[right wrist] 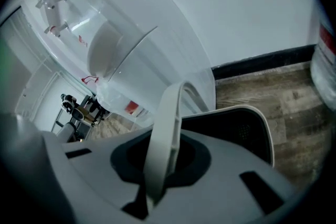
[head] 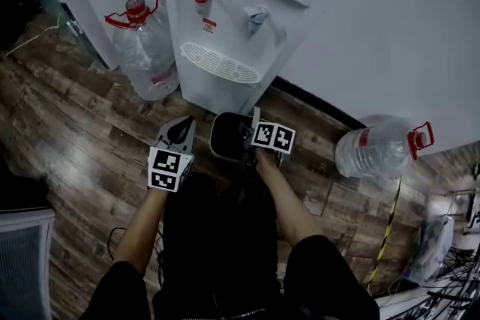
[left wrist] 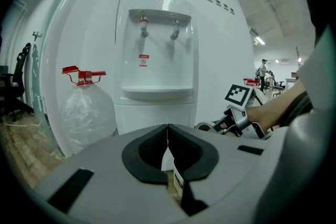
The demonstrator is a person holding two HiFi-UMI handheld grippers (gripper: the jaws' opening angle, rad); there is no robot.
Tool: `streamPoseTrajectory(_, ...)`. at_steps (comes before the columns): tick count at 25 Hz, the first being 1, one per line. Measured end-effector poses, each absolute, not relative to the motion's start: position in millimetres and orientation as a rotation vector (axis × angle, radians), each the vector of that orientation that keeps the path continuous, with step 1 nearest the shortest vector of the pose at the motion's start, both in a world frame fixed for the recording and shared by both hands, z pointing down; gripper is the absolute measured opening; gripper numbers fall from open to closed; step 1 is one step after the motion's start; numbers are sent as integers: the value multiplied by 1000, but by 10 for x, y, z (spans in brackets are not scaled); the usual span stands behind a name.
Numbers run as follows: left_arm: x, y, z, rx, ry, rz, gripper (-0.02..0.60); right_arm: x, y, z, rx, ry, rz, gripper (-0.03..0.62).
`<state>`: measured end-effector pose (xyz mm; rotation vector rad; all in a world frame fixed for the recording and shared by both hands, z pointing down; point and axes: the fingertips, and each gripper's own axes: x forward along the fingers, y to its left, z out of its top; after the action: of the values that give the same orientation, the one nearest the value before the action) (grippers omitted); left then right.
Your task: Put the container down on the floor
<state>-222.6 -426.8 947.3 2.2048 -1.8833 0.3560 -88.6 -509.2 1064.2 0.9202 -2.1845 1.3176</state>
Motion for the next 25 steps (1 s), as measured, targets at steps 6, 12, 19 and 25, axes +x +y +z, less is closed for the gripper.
streamPoseTrajectory(6,-2168,-4277,9456,2251,-1877,343,15,-869,-5076,10547,873,-2233,1252,114)
streamPoseTrajectory(12,-2212,-4253,9437,2267,-1885,352,15,-797,-5054,10501,866,-2258,1249,163)
streamPoseTrajectory(19,-2197,-4276,9428,2281,-1878,349,15,-604,-5107,10254,943,-2324,1138,190)
streamPoseTrajectory(25,-2109,-4323,9390,2309,-1857,346,15,-374,-5232,10013,1062,-2389,1089,186)
